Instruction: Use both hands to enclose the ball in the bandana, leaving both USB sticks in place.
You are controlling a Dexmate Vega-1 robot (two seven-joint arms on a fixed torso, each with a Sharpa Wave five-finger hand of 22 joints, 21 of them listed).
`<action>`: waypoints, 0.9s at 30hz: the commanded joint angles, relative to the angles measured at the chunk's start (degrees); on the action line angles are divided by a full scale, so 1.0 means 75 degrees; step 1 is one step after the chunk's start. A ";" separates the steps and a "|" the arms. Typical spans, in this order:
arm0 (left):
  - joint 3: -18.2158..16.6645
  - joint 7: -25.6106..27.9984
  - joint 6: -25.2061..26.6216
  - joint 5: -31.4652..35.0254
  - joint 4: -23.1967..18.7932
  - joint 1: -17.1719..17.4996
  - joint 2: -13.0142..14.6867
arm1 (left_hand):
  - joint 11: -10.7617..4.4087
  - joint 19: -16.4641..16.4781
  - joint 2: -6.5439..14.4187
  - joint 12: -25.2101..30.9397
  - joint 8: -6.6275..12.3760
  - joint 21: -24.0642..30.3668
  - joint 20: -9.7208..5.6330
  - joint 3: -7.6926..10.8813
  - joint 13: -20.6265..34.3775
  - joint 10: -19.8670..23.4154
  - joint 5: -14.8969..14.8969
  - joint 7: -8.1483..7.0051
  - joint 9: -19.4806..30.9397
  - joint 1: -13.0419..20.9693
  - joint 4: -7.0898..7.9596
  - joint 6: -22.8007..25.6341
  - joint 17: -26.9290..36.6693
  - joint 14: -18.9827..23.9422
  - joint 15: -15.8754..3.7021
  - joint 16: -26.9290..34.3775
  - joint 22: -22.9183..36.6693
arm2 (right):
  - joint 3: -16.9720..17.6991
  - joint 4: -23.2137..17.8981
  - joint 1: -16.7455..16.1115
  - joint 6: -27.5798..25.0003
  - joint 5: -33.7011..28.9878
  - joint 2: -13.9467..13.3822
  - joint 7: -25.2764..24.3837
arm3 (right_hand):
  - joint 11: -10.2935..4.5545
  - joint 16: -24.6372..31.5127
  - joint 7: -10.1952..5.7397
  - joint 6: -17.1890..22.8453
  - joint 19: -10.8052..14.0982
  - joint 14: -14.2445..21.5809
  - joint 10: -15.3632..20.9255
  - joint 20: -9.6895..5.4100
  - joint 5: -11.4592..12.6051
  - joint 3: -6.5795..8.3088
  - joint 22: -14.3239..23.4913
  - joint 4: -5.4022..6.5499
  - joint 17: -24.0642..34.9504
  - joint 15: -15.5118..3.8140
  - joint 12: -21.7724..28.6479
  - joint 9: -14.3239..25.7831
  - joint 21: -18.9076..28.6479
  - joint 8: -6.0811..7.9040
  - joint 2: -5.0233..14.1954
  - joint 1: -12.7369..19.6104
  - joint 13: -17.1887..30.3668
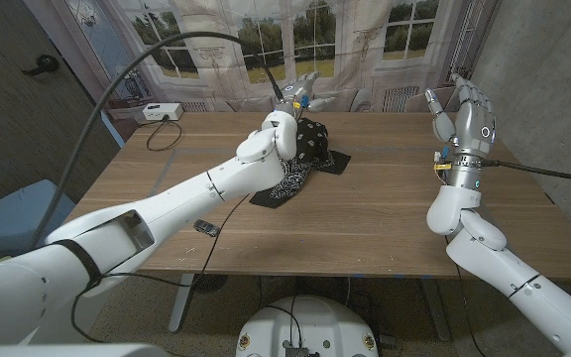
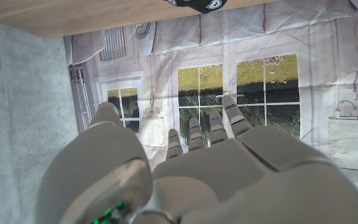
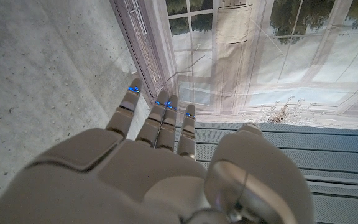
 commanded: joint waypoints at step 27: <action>-0.3612 -0.0259 -0.5795 -0.5131 -0.0086 0.3271 0.0780 | -0.0129 -0.0015 0.0157 -0.0039 -0.0086 -0.0176 0.0020 -0.0190 -0.0259 -0.0061 -0.0021 -0.0341 -0.0038 -0.0773 0.0385 -0.0044 -0.0019 -0.0091 0.0103 -0.0079 0.0045 | 0.0556 0.1672 0.0640 0.3793 0.3980 0.0886 0.2643 | -0.0025 -0.0662 -0.0148 -0.0551 -0.0950 -0.1451 -0.0988 0.0183 -0.0105 -0.0102 0.0005 -0.0065 -0.0464 0.0230 -0.0290 0.0005 -0.0808 -0.0081 -0.0064 -0.0153 -0.0430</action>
